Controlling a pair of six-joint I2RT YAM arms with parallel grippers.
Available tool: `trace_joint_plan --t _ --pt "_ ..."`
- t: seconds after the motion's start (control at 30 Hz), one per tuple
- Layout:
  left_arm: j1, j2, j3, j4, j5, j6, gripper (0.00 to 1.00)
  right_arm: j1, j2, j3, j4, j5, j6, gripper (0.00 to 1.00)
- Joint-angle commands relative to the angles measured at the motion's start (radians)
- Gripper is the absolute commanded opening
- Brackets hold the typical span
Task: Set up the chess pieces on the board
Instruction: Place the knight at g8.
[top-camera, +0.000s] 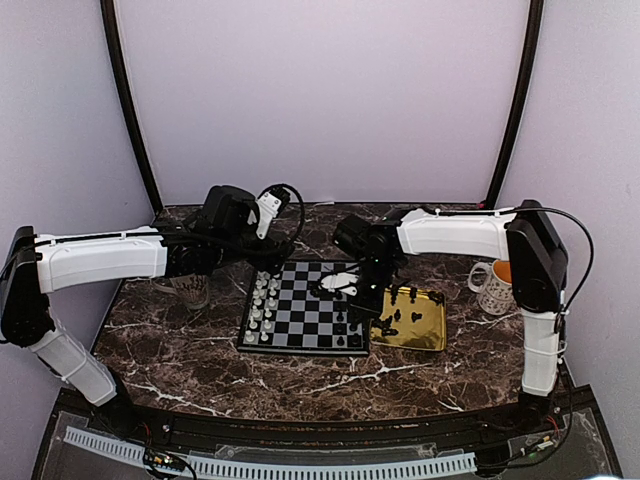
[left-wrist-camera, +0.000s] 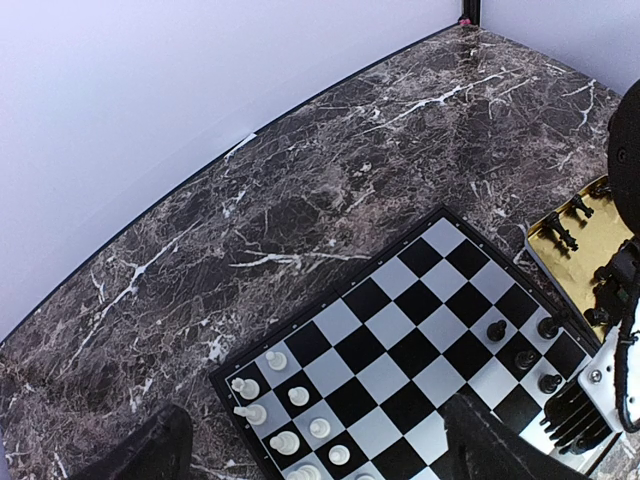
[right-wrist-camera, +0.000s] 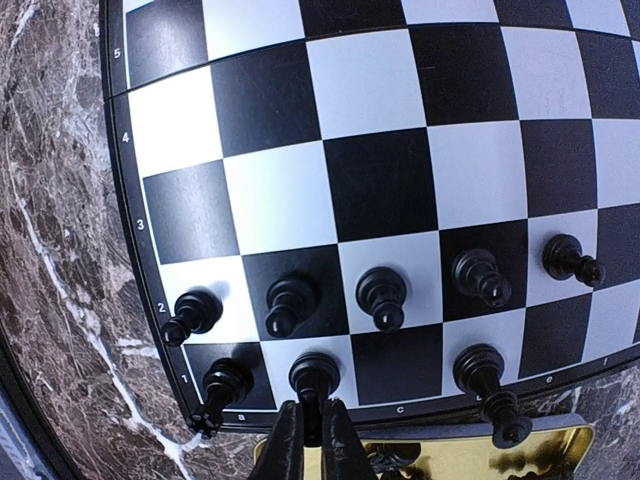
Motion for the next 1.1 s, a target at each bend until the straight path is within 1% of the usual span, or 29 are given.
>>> trace_joint_plan --t 0.0,0.5,0.73,0.9,1.07 --pt "-0.001 -0.025 0.026 -0.011 0.003 0.011 0.9 0.014 0.015 0.019 -0.013 -0.021 0.002 0.05" --pt "-0.002 -0.022 0.027 -0.014 0.006 0.012 0.9 0.018 0.02 0.004 -0.021 -0.007 -0.004 0.09" --pt "-0.001 -0.022 0.027 -0.016 0.008 0.01 0.9 0.019 0.006 0.006 -0.029 -0.02 -0.003 0.18" --pt "-0.001 -0.022 0.027 -0.016 0.004 0.011 0.9 0.012 -0.042 0.004 -0.035 -0.002 0.001 0.19" --pt "-0.001 -0.023 0.029 -0.016 0.004 0.009 0.9 -0.014 -0.122 -0.039 -0.025 0.014 0.003 0.2"
